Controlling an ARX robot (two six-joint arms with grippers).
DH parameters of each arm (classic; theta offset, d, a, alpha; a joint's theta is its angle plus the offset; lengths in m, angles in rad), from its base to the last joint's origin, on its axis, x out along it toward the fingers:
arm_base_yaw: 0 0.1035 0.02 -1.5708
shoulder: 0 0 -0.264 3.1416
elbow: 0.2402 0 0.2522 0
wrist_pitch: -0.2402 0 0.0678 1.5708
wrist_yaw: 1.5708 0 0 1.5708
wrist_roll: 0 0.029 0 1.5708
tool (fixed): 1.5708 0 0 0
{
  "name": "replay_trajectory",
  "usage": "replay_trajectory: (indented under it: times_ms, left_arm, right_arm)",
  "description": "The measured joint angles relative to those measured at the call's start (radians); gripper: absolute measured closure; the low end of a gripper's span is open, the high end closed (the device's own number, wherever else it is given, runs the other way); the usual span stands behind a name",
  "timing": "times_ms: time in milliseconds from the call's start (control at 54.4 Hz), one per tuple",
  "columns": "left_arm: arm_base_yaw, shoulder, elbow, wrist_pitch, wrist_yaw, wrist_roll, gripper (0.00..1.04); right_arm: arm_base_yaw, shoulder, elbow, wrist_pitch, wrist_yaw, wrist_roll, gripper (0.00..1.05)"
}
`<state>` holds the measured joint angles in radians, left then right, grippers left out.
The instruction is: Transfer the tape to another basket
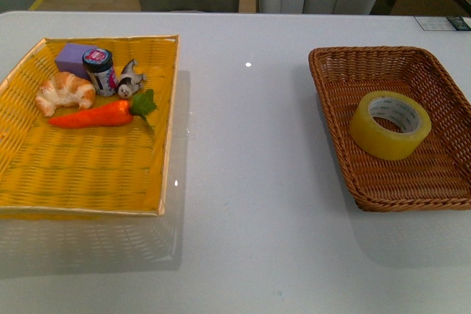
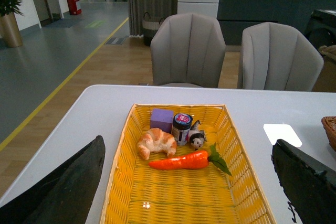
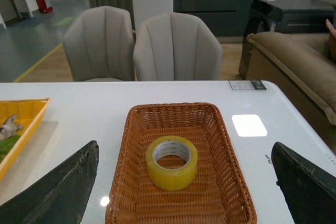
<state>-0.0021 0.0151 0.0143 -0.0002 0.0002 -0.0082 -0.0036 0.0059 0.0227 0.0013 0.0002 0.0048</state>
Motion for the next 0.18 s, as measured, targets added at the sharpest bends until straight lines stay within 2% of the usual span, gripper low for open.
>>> replay_trajectory:
  times_ms: [184]
  left_arm:
    - [0.000,0.000,0.000,0.000,0.000,0.000,0.09]
  right_arm:
    - [0.000,0.000,0.000,0.000,0.000,0.000,0.09]
